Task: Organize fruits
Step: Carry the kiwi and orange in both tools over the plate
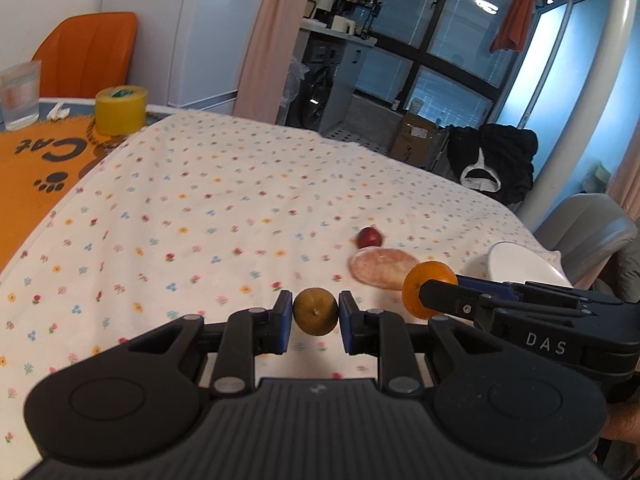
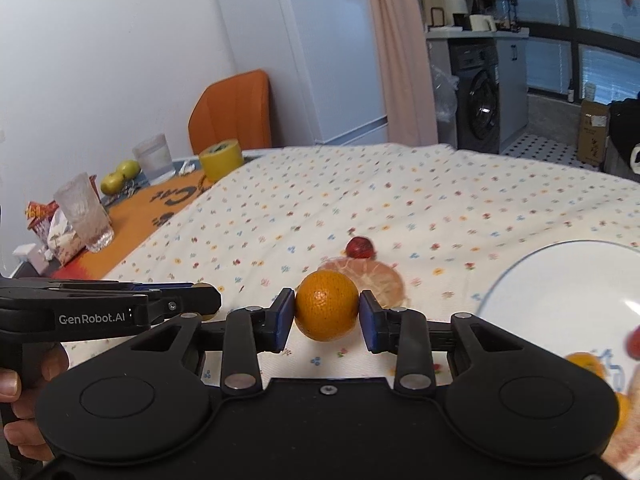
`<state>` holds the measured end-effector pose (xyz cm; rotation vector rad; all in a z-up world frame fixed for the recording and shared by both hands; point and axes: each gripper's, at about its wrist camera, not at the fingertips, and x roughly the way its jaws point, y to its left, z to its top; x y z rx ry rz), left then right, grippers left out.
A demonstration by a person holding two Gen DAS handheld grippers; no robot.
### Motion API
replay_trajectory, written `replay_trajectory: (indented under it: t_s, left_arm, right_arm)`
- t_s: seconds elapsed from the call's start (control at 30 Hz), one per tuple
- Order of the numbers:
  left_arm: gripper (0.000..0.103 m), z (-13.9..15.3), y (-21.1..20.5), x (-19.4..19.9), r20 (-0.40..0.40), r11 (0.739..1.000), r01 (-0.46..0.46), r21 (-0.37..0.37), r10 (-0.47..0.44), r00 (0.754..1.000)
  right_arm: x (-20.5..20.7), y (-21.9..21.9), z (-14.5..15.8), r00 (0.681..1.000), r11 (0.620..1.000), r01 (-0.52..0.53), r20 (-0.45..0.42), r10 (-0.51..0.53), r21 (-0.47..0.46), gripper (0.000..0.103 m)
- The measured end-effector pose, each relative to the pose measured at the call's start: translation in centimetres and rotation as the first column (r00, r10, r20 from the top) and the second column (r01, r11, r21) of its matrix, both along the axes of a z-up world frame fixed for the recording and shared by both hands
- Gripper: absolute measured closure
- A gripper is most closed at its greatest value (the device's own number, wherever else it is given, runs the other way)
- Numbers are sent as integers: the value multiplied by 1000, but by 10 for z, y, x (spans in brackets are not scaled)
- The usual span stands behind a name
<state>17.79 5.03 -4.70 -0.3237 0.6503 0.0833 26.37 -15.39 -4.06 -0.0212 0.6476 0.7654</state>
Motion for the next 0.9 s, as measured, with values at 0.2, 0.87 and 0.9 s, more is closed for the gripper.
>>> replay_trajectory:
  t_s: [0.2,0.87,0.9]
  left_arm:
    - [80,20,-22,-7,47,999,39,23,-40,998]
    - [80,31,-91,12,67,982,181,52,-184,981]
    - [80,31,-94,14,68,981,186,52,-190,980]
  right_arm:
    - [-10,-24,14,999,999,24,34,-25,30,70]
    - [-14,-108,26,980,981,182,71,-187,65,70]
    - [-14,-112,26,979,980,188,72,-193,66,70]
